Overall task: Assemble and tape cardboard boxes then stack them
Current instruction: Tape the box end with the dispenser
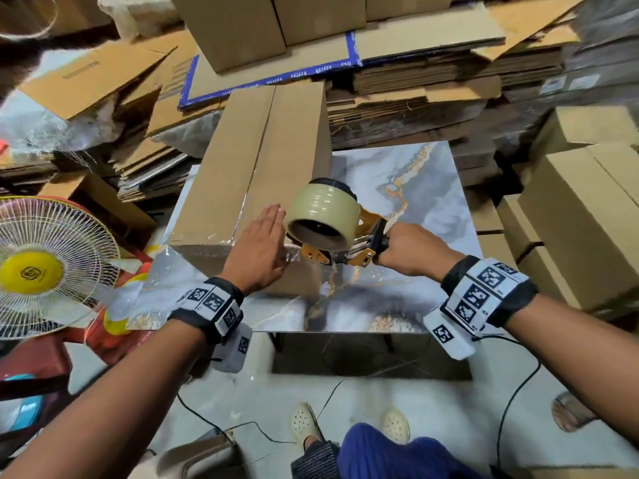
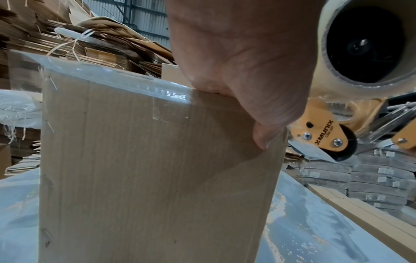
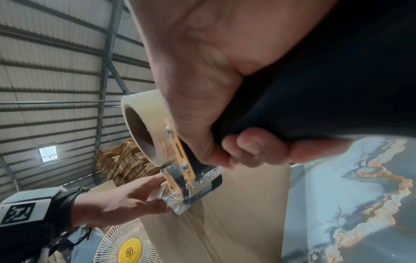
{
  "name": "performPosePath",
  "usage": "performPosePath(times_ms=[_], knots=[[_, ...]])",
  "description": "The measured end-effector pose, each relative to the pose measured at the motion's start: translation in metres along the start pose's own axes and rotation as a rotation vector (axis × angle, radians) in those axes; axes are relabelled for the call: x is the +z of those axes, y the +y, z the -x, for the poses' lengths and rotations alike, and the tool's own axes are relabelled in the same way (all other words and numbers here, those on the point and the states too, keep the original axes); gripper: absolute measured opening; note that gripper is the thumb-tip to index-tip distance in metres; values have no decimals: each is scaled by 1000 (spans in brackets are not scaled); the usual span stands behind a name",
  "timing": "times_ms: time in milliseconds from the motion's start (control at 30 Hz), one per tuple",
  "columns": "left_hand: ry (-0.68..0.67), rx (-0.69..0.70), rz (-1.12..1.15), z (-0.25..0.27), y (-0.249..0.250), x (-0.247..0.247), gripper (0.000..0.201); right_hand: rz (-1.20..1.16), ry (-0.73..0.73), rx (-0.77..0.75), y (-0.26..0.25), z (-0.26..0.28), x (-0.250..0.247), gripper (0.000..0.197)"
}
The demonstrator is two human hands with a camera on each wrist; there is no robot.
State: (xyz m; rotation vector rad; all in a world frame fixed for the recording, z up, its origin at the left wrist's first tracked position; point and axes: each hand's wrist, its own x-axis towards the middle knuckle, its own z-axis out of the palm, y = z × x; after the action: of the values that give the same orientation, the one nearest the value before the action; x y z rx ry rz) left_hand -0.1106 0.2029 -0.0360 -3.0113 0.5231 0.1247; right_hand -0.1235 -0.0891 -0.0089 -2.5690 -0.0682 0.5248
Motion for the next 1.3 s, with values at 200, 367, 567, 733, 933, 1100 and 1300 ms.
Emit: performPosePath(times_ms=[200, 367, 567, 733, 933, 1100, 1300], knots=[[3, 13, 13, -1, -1, 1, 98, -8, 35, 18, 2, 3, 7, 19], [3, 16, 25, -1, -3, 0, 91, 1, 68, 19, 1, 5, 14, 14], [-2, 30, 20, -1, -5, 0, 91, -64, 13, -7, 5, 15, 10, 20], [-5, 23, 8, -1, -5, -1, 90, -138, -33, -30, 21, 23, -3, 26], [35, 45, 45, 0, -9, 2, 87, 274, -162, 111, 72, 14, 44, 20], [65, 45, 63, -2, -6, 6, 94, -88, -144, 223, 98, -7, 81, 22], [64, 46, 16, -1, -6, 7, 100, -561, -155, 374, 100, -43, 118, 20]])
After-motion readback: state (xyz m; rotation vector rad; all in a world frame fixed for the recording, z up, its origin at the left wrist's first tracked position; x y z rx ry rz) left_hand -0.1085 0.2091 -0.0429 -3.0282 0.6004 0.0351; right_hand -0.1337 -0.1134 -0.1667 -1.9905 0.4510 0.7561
